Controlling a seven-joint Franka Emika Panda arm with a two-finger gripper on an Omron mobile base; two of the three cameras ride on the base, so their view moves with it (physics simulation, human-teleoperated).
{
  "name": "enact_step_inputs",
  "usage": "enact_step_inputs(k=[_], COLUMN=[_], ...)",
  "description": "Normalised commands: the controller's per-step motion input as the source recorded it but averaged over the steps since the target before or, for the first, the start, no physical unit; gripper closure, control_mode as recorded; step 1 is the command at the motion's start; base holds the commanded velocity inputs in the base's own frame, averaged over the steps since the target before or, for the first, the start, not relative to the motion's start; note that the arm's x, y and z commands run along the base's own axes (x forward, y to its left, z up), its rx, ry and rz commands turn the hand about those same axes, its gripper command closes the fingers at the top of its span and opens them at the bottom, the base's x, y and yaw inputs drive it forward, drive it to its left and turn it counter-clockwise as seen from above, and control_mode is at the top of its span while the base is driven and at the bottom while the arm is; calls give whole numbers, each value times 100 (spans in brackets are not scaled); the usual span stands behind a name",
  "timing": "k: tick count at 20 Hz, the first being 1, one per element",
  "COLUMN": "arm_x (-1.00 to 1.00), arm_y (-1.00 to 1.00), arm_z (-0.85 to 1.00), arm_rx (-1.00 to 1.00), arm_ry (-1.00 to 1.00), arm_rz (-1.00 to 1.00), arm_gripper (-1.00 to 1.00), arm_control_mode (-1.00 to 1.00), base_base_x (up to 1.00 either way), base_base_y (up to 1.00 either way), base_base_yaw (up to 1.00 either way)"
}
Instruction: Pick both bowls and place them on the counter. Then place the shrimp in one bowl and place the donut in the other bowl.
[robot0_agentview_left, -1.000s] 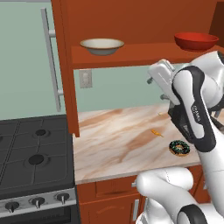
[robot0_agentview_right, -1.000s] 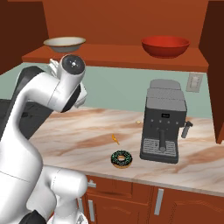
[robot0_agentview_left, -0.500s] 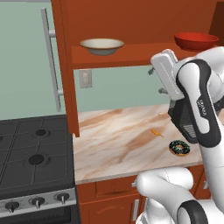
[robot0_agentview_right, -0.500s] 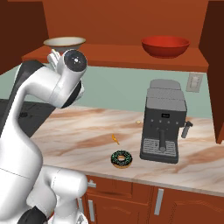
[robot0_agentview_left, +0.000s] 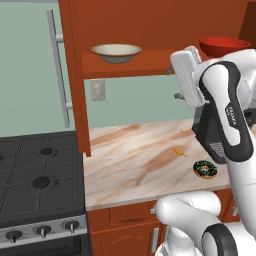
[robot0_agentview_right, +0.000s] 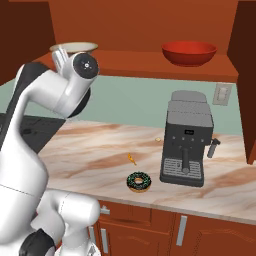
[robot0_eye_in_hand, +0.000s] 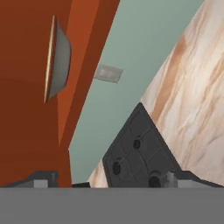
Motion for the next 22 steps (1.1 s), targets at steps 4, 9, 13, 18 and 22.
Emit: enact_step_inputs(k=[4,9,13,18,22], arm_x=[27,29,36,42,44], arm_y=[16,20,19,15,3], arm_z=[20,23,23,21,16], arm_rx=[12,10,6,1,3], arm_ry=[0,0,0,1,6], arm_rz=[0,0,0,-2,0], arm_gripper=[-100,-100,-100,-100,-100], arm_control_mode=[-100,-100,-100,-100,-100], base_base_x=[0,0,0,0,0], base_base_y=[0,0,0,0,0], base_base_yaw=[0,0,0,0,0])
